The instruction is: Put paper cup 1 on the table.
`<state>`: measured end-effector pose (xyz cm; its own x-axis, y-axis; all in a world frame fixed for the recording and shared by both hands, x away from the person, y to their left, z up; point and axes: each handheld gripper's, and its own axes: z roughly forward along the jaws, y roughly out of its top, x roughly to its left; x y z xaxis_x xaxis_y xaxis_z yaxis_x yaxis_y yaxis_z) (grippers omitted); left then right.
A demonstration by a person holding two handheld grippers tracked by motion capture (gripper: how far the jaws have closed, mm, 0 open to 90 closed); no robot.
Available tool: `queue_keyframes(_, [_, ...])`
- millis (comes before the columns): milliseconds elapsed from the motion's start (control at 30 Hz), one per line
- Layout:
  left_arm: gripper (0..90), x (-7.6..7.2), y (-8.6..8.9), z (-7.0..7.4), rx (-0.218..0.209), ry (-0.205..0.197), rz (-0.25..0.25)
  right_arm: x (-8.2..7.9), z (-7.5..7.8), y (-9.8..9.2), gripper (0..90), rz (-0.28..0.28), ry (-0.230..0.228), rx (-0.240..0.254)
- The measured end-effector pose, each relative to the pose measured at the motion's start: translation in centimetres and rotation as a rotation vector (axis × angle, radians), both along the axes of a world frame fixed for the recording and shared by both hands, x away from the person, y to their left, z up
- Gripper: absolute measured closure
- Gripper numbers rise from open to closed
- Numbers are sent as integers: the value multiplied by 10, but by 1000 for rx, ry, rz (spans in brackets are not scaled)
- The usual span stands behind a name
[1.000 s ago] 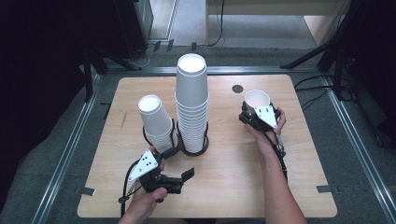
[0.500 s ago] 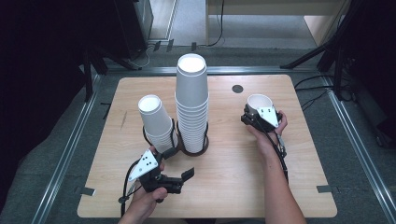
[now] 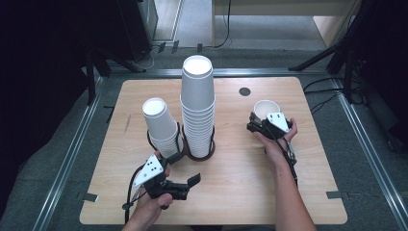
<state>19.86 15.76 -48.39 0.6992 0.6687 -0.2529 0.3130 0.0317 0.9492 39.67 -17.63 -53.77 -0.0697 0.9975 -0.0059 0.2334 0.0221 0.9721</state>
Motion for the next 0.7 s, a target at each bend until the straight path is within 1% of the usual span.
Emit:
queue_keyframes(67, [15, 0, 0, 0, 0, 1, 2, -2, -1, -2, 0, 9, 7, 21])
queue_keyframes(100, [15, 0, 0, 0, -3, 1, 4, -4, -1, -3, 0, 9, 5, 18])
queue_keyframes(200, [15, 1, 0, -1, -2, 1, 10, -9, 0, -6, 0, 23, 7, 31])
queue_keyframes(267, [15, 1, 0, -1, -2, 3, 13, -14, 1, -8, 0, 44, 4, 24])
queue_keyframes(333, [15, 1, -1, -1, 2, 1, 22, -19, 2, -9, 0, 58, 4, 27])
queue_keyframes(433, [15, 1, -1, 0, 10, -4, 36, -26, 1, -12, 0, 75, 13, 24])
queue_keyframes(467, [15, 1, -1, 0, 8, -3, 41, -28, 0, -13, 0, 80, 9, 11])
queue_keyframes(533, [15, 1, -2, 1, 7, 5, 51, -35, 0, -14, 0, 85, 12, -1])
queue_keyframes(567, [15, 1, -2, 1, 10, 5, 54, -37, 0, -15, 0, 80, 10, -12])
queue_keyframes(700, [15, 2, -4, 2, 22, -2, 73, -50, 2, -18, 0, 89, 1, 9])
